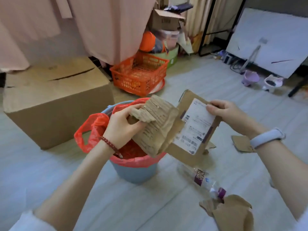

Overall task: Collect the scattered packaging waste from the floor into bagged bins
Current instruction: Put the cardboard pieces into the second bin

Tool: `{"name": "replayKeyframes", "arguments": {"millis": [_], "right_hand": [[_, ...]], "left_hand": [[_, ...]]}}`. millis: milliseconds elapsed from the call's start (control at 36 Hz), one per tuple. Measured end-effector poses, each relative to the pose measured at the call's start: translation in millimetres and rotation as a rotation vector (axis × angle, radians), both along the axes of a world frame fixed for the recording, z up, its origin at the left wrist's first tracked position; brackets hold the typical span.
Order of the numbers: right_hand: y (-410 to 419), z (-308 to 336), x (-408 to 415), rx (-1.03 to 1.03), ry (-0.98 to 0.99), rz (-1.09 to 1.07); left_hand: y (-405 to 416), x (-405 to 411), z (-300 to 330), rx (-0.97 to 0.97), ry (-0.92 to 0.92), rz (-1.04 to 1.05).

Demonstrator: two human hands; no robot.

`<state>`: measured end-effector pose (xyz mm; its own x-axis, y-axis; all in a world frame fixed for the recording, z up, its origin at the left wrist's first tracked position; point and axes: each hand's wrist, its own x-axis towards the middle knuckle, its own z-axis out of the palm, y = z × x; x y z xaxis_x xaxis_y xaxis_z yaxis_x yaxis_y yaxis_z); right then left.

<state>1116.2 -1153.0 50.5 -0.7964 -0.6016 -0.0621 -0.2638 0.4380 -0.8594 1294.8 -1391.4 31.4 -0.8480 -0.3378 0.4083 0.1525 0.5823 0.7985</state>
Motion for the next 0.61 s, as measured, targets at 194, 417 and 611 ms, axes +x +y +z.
{"name": "replayKeyframes", "arguments": {"millis": [194, 417, 611], "right_hand": [[-72.9, -20.8, 17.3, -0.217, 0.007, -0.203], [-74.1, -43.0, 31.4, -0.104, -0.071, -0.083], [34.8, -98.7, 8.3, 0.183, -0.006, -0.203]], "left_hand": [[-30.2, -7.0, -15.0, 0.054, -0.251, 0.411], [4.7, -11.2, -36.5, -0.303, -0.412, 0.474], [113.4, -43.8, -75.3, -0.558, -0.063, -0.003]]}}
